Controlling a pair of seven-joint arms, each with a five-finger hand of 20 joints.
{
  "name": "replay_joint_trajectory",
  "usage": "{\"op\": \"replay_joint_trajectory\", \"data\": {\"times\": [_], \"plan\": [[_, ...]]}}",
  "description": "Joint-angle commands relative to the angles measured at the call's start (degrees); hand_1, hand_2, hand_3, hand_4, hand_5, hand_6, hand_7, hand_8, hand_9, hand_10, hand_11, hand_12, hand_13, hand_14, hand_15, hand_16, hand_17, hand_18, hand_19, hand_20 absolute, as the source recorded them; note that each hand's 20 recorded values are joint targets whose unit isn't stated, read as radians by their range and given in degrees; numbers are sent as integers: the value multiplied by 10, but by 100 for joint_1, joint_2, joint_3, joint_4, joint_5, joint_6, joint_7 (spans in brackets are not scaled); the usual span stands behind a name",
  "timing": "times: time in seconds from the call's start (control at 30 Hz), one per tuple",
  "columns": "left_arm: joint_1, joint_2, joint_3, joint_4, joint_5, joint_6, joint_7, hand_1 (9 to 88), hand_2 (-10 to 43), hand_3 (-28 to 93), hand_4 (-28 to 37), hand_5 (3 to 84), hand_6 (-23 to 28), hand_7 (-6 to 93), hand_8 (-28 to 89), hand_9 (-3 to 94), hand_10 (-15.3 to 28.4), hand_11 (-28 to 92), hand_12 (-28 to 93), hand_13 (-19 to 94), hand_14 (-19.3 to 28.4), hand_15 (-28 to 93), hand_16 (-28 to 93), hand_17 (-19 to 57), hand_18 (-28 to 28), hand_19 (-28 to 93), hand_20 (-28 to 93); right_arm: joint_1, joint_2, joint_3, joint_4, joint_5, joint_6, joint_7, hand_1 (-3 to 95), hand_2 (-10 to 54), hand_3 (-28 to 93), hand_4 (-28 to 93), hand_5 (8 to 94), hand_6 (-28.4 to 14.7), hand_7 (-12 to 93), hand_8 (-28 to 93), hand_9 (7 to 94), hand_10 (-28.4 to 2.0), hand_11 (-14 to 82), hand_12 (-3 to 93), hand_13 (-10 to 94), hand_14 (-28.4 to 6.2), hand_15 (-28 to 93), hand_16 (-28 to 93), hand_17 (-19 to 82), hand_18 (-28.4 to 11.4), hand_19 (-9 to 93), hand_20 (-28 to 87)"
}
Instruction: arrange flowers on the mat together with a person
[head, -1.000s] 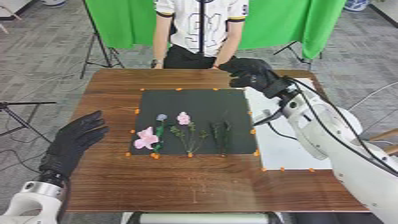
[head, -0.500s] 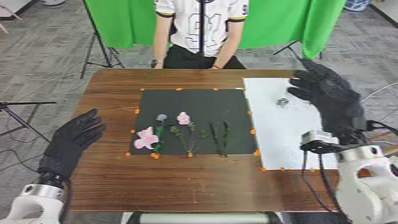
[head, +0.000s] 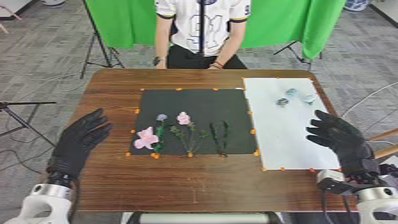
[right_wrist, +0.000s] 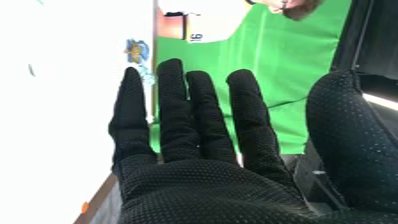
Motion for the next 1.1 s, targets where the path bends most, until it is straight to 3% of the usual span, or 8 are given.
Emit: {"op": "replay_joint_trajectory", "data": {"times": [0.03, 0.1, 0.17, 0.5, 0.67, 0.8, 1.0, 1.1], "plan": [[-71, -33, 348, 26, -1016, 21, 587, 258, -8, 722, -262, 357, 44, 178, -85, 313, 116, 233, 174, 275, 145, 332, -5, -57, 218, 497, 66, 152, 64, -245, -8, 61, 189, 127, 143, 82, 922, -193, 362, -32, 204, -102, 369, -144, 130, 257, 320, -119, 268, 278, 90, -207, 479, 297], [-284, 9, 437, 106, -530, 153, 468, 259, -8, 722, -263, 349, 42, 176, -85, 313, 116, 233, 174, 282, 147, 336, -4, -55, 222, 500, 67, 100, 113, -203, -30, 132, 259, 135, 142, 83, 923, -192, 364, -33, 204, -102, 369, -144, 130, 257, 319, -119, 269, 278, 90, -207, 479, 296], [-374, 46, 387, 104, -343, 48, 347, 260, -9, 722, -264, 348, 40, 178, -85, 314, 116, 234, 175, 283, 147, 339, -4, -53, 221, 500, 66, 171, 124, -241, 8, 221, 266, 112, 141, 84, 924, -191, 368, -34, 209, -101, 369, -143, 131, 257, 319, -118, 269, 277, 90, -206, 478, 295], [-329, 14, 359, 136, -394, -53, 220, 261, -9, 721, -264, 348, 40, 182, -86, 317, 116, 236, 174, 283, 149, 344, -8, -53, 214, 497, 67, 277, 76, -367, 90, 235, 229, 134, 148, 98, 928, -192, 373, -34, 218, -106, 369, -143, 132, 254, 318, -117, 271, 273, 89, -206, 476, 289], [-160, -15, 307, 99, -449, 64, 185, 261, -8, 721, -263, 345, 40, 182, -87, 317, 117, 237, 174, 283, 149, 344, -10, -53, 214, 496, 68, 401, 10, -470, 163, 114, 63, 179, 147, 97, 930, -189, 377, -35, 224, -105, 372, -143, 134, 254, 321, -118, 277, 272, 89, -206, 475, 287], [-330, 9, 310, 148, -246, -65, 74, 261, -8, 721, -262, 345, 40, 181, -87, 318, 117, 236, 174, 283, 150, 345, -10, -53, 214, 496, 68, 351, 58, -379, 88, -7, 128, 150, 148, 95, 932, -189, 376, -34, 237, -106, 371, -141, 134, 253, 321, -117, 278, 270, 89, -205, 474, 286], [-7, -13, 140, 38, -488, 98, 155, 261, -8, 720, -264, 346, 40, 181, -86, 318, 116, 237, 174, 282, 150, 346, -10, -54, 214, 497, 70, 402, 31, -447, 144, 2, 45, 133, 149, 94, 931, -191, 378, -34, 242, -110, 373, -143, 136, 253, 322, -118, 280, 268, 90, -206, 474, 285], [-186, -85, 222, 117, -369, -75, 46, 260, -8, 722, -264, 349, 41, 182, -86, 320, 117, 237, 174, 282, 151, 346, -11, -54, 213, 496, 70, 372, 66, -446, 117, 53, 149, 85, 149, 94, 931, -191, 378, -34, 243, -112, 374, -142, 136, 252, 323, -118, 281, 268, 90, -205, 475, 284]]}}
